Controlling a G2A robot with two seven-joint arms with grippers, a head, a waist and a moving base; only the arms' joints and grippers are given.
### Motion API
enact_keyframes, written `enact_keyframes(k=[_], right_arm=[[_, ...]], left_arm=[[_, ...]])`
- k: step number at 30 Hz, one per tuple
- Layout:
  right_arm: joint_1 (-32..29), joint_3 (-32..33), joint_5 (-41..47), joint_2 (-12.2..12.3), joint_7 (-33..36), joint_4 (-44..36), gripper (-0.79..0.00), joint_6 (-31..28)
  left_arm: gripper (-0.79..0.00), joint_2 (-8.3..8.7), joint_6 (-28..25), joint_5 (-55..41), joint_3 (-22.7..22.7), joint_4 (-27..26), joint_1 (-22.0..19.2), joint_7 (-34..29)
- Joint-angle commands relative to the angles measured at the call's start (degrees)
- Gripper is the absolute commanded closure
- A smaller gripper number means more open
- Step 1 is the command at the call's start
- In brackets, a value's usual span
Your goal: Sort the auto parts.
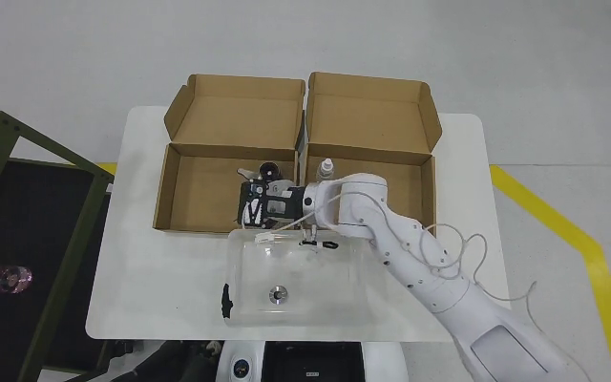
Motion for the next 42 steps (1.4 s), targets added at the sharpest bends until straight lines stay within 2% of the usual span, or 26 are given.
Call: enact_keyframes(k=[1, 10, 22, 31, 42], right_arm=[[-2.56, 0.70, -0.20, 0.63, 0.64, -3.03, -0.606, -1.36], [-12.42, 3.76, -1.27, 3.15, 3.65, -11.95, -0.637, -5.43], [-19.78, 4.74, -4.76, 5.32, 4.58, -15.87, -0.646, -10.00], [-22.91, 5.40, -6.61, 6.54, 3.95, -15.83, -0.643, -11.61], [-22.73, 4.11, -9.71, 7.11, 3.69, -13.05, -0.616, -11.67]], left_arm=[[-0.785, 0.00, 0.00, 0.00, 0.00, 0.00, 0.00, 0.00], [-0.785, 0.00, 0.00, 0.00, 0.00, 0.00, 0.00, 0.00], [-0.785, 0.00, 0.00, 0.00, 0.00, 0.00, 0.00, 0.00], [-0.785, 0.00, 0.00, 0.00, 0.00, 0.00, 0.00, 0.00], [-0.785, 0.00, 0.00, 0.00, 0.00, 0.00, 0.00, 0.00]])
